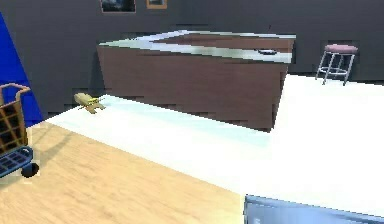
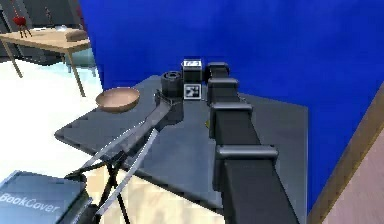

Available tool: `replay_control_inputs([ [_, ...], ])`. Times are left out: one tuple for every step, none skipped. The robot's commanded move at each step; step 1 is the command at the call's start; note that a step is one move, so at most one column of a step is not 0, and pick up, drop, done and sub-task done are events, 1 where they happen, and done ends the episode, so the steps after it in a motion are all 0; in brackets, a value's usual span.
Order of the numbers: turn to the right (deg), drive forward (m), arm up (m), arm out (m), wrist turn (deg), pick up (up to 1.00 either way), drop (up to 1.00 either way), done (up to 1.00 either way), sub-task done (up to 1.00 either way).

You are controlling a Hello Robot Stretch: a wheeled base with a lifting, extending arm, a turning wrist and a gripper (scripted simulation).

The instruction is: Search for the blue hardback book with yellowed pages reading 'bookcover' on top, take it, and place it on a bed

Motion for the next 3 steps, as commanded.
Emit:
replay_control_inputs([
  [0.0, 0.0, 0.0, -0.24, 0.0, 0.0, 0.0, 0.0, 0.0],
  [-45.0, 0.0, 0.0, 0.0, 0.0, 0.0, 0.0, 0.0, 0.0],
  [-45.0, 0.0, 0.0, 0.0, 0.0, 0.0, 0.0, 0.0, 0.0],
])
